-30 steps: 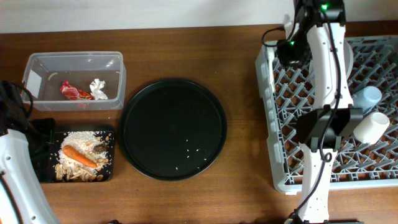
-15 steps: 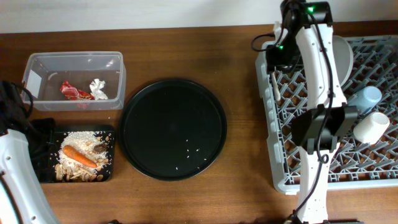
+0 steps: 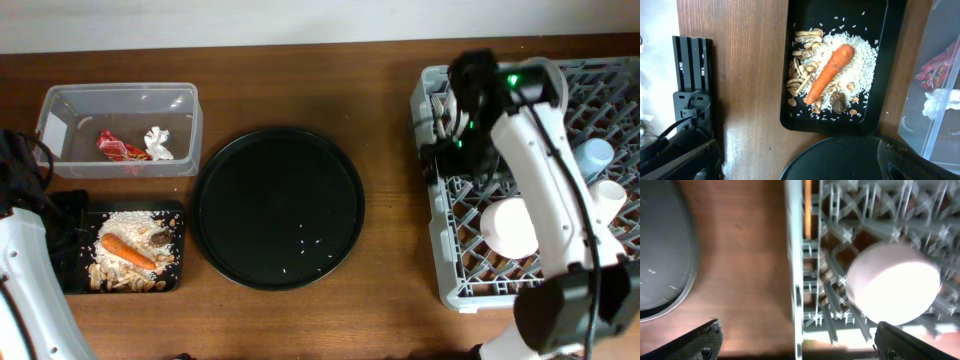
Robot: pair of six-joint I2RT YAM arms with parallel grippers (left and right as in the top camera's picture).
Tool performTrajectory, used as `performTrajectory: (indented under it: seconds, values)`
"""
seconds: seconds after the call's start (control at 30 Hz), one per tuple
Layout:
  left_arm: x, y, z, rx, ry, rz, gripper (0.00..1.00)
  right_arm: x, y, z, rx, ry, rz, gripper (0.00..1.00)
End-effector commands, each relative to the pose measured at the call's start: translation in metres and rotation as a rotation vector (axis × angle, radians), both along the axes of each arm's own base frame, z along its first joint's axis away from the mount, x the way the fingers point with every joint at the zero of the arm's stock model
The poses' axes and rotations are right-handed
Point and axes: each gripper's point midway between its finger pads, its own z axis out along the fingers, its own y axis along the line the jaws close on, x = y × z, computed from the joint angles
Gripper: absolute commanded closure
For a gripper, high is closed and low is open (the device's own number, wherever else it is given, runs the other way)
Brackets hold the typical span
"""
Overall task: Sort waste into correct bins and load items into the dishwasher rack
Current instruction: 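Carry the fork to the rack and insert it upright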
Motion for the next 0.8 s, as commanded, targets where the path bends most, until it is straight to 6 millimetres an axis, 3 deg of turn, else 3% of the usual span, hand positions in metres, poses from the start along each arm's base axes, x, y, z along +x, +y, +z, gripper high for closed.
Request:
performTrajectory:
  seconds: [0.0,0.1,0.33,0.5,0.77]
  values:
    - [-0.002,0.001,0.001,0.005,-0.004,0.017,0.01,-0.024,-0.01,0.005,-0.02,-0.067,-0.092,0.01]
    - [-0.002,0.001,0.001,0.005,-0.004,0.017,0.01,-0.034,-0.007,0.0,0.002,-0.055,-0.091,0.01]
    - [-0.002,0.001,0.001,0.005,-0.004,0.017,0.01,-0.053,0.027,-0.006,0.202,0.049,-0.093,0.01]
    - [-0.002,0.001,0.001,0.005,-0.004,0.017,0.01,-0.053,0.016,-0.007,0.139,0.047,-0.09,0.01]
    - [-0.002,0.001,0.001,0.005,-0.004,0.017,0.01,-0.064,0.015,-0.009,0.138,0.088,-0.017,0.01]
